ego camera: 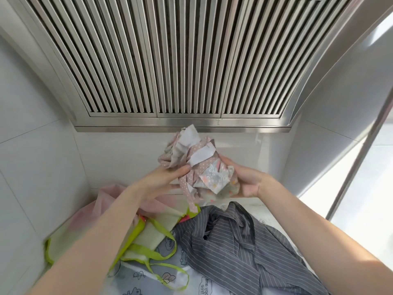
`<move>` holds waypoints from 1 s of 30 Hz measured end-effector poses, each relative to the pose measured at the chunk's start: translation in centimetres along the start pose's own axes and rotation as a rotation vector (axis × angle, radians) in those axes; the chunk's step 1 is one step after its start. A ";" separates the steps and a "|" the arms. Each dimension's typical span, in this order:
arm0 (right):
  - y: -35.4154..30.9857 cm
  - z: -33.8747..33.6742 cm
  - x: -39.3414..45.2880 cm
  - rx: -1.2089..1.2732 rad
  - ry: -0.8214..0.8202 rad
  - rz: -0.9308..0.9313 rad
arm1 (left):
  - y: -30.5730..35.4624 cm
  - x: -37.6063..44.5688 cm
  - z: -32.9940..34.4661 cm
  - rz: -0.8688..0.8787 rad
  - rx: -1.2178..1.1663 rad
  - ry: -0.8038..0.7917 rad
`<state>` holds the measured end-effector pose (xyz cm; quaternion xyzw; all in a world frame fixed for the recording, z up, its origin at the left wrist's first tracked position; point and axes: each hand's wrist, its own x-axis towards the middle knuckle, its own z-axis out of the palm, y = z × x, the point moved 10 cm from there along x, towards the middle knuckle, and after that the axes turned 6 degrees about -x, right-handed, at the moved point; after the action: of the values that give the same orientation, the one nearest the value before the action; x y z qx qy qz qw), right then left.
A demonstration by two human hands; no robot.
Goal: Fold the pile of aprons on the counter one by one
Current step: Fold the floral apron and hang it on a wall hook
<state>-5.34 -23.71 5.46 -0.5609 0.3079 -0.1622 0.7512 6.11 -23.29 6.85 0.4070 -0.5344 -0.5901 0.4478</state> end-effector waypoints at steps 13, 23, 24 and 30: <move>-3.3 -2.7 -1.8 -0.569 0.259 -0.053 | -3.1 -2.4 -1.5 -0.253 -0.320 0.070; -5.4 -1.5 -1.2 -0.211 0.386 -0.176 | 0.8 -0.5 -1.2 0.218 0.523 0.148; -5.6 -1.1 -0.8 -0.113 0.386 -0.177 | 0.5 -0.2 0.3 0.256 0.719 0.070; -7.4 -3.8 -2.8 0.466 0.552 -0.248 | 2.0 -1.8 1.5 0.365 0.728 0.008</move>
<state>-9.17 -27.24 12.54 -0.3434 0.3830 -0.4625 0.7221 5.36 -21.20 8.96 0.4400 -0.7700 -0.2717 0.3739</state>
